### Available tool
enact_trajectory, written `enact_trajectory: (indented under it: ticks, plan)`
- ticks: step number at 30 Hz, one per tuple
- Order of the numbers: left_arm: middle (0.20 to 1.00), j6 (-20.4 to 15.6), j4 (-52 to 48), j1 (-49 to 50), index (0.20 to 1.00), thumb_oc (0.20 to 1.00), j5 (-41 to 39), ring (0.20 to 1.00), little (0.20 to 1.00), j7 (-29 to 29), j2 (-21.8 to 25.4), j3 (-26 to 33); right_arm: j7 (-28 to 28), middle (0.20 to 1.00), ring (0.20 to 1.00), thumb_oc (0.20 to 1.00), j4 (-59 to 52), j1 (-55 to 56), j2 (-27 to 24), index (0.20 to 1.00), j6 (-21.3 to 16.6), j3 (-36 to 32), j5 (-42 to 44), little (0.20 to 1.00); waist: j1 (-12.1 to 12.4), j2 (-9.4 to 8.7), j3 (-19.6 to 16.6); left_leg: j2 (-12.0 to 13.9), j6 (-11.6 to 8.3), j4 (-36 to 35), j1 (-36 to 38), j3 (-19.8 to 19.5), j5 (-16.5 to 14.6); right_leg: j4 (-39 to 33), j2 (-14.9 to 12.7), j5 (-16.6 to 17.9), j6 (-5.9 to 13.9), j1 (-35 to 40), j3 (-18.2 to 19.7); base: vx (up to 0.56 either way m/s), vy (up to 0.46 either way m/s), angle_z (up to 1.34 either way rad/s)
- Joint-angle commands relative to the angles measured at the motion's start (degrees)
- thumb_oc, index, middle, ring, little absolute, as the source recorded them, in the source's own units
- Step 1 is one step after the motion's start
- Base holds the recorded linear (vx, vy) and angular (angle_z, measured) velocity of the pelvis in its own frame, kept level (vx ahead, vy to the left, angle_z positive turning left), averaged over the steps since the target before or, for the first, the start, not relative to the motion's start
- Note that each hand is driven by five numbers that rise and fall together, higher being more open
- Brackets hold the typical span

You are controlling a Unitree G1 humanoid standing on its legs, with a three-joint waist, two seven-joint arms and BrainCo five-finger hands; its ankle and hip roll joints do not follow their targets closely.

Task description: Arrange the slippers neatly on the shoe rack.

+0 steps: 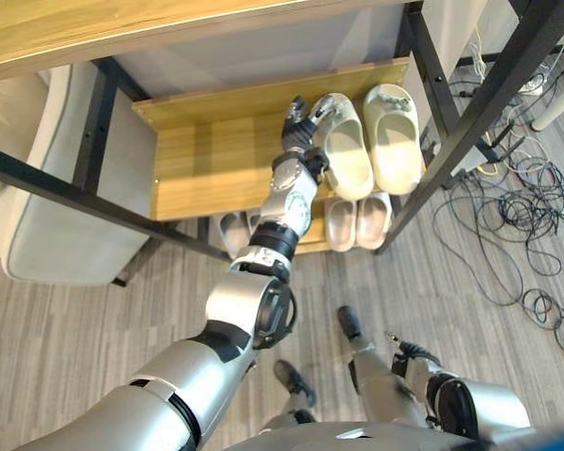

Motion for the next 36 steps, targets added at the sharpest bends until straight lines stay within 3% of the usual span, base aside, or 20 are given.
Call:
enact_trajectory:
  ticks: [1, 3, 5, 7, 9, 10, 14, 20, 24, 30, 36]
  plan:
    - [1.0, -2.44, 0.18, -4.29, 1.0, 1.0, -0.81, 1.0, 1.0, -1.33, -20.34, 4.21, -0.51, 1.0, 1.0, 1.0, 4.05, -2.79, -2.29, 1.0, -0.01, 0.16, 0.45, 1.0, -0.03, 4.92, 3.81, 3.89, -3.68, 0.01, 6.32, -5.66, -4.99, 6.79, 4.34, -1.63, -1.85, -3.26, -1.42, 0.0, 0.0, 0.0]
    - [1.0, -2.36, 0.36, -4.23, 1.0, 1.0, 0.03, 1.0, 1.0, -0.45, -20.06, 3.95, -0.53, 1.0, 1.0, 1.0, 4.05, -2.8, -2.31, 1.0, -0.08, 0.27, 0.46, 1.0, -0.3, 4.48, 4.02, 3.92, -3.7, 0.01, 5.73, -5.55, -3.57, 6.34, 4.44, 0.04, -1.94, -3.68, -0.78, -0.04, -0.03, 0.01]
    - [1.0, -2.47, 1.24, -4.09, 1.0, 1.0, 2.75, 1.0, 1.0, 2.15, -18.99, 2.97, -0.62, 1.0, 1.0, 1.0, 3.98, -2.77, -2.24, 1.0, -0.28, 0.27, 0.52, 1.0, 0.07, 4.92, 3.99, 4.0, -3.72, 0.01, 6.33, -5.59, -4.87, 6.56, 4.26, -1.54, -1.75, -3.1, -1.41, 0.02, 0.017, -0.01]
    - [1.0, -2.48, 5.03, -3.56, 1.0, 1.0, 16.44, 1.0, 1.0, 10.99, -13.79, -2.84, -1.12, 1.0, 1.0, 1.0, 3.6, -2.61, -2.48, 1.0, -0.96, -0.24, 1.04, 1.0, -0.04, 4.51, 4.45, 4.07, -3.82, 0.01, 5.73, -5.63, -3.09, 5.84, 4.25, 0.48, -1.87, -3.08, -1.07, -0.1, -0.089, 0.0]
    - [1.0, -2.02, 6.03, -3.03, 1.0, 1.0, 19.83, 1.0, 1.0, 12.87, -12.92, -4.93, -1.24, 1.0, 1.0, 1.0, 3.51, -2.57, -2.5, 1.0, -1.05, -0.47, 1.2, 1.0, 0.04, 4.39, 4.59, 4.06, -3.82, 0.01, 5.87, -5.73, -3.02, 5.77, 4.15, 0.47, -1.86, -2.76, -1.22, 0.0, -0.016, 0.01]
    - [1.0, -1.23, 7.47, -1.7, 1.0, 1.0, 25.16, 1.0, 1.0, 15.47, -11.51, -8.52, -1.37, 1.0, 1.0, 1.0, 3.24, -3.03, -3.09, 1.0, -1.1, -1.13, 1.9, 1.0, 0.44, 4.33, 4.88, 4.14, -3.94, 0.01, 6.37, -6.16, -2.9, 5.68, 4.03, 0.22, -1.8, -1.76, -1.68, 0.0, -0.039, -0.01]
    - [1.0, -2.98, 4.99, 1.77, 1.0, 1.0, 27.6, 1.0, 1.0, 16.48, -11.13, -10.95, -1.31, 1.0, 1.0, 1.0, 2.56, -2.82, -3.18, 1.0, -1.06, -1.87, 2.98, 1.0, 1.01, 4.13, 5.36, 4.26, -4.16, 0.01, 7.46, -6.74, -2.61, 5.62, 3.78, -0.27, -1.59, 0.3, -2.52, 0.0, -0.032, 0.05]
    - [1.0, -6.81, -5.62, 13.45, 1.0, 1.0, 35.4, 1.0, 1.0, 18.18, -6.71, -20.6, -1.13, 1.0, 1.0, 1.0, 1.55, -2.27, -3.68, 1.0, -1.08, -3.49, 4.54, 1.0, 2.23, 3.35, 6.1, 4.99, -4.51, 0.01, 10.94, -8.19, -2.14, 4.95, 3.26, -1.39, -1.3, 5.81, -4.48, 0.01, -0.017, 0.16]
    - [1.0, -8.16, -13.87, 20.27, 1.0, 1.0, 36.13, 1.0, 1.0, 15.68, -3.94, -24.73, -0.93, 1.0, 1.0, 1.0, 1.22, -0.28, -2.81, 1.0, -0.8, -3.18, 4.81, 1.0, 2.99, 2.14, 5.12, 5.37, -4.71, 0.01, 13.34, -8.86, -2.35, 3.65, 3.29, -1.68, -1.27, 9.76, -5.76, 0.0, -0.031, 0.09]
    - [1.0, -5.54, -25.14, 29.29, 1.0, 1.0, 35.94, 1.0, 1.0, 8.3, -0.15, -30.57, -1.05, 1.0, 1.0, 1.0, 0.05, 4.76, -0.22, 1.0, -0.88, -1.93, 4.07, 1.0, 3.88, 0.59, 2.74, 5.41, -4.47, 0.01, 16.0, -10.1, -2.42, 0.92, 2.79, -2.69, -0.98, 15.67, -7.81, -0.01, -0.035, 0.16]
    - [1.0, -3.95, -38.0, 38.54, 1.0, 1.0, 35.73, 1.0, 1.0, -0.77, 6.9, -36.48, -2.66, 1.0, 1.0, 1.0, -2.54, 8.56, 0.34, 1.0, -2.24, -2.54, 3.52, 1.0, 5.09, -0.45, 0.8, 5.11, -4.11, 0.01, 18.61, -11.33, -2.51, -2.42, 1.82, -3.65, -0.43, 21.81, -10.26, 0.0, 0.002, 0.14]
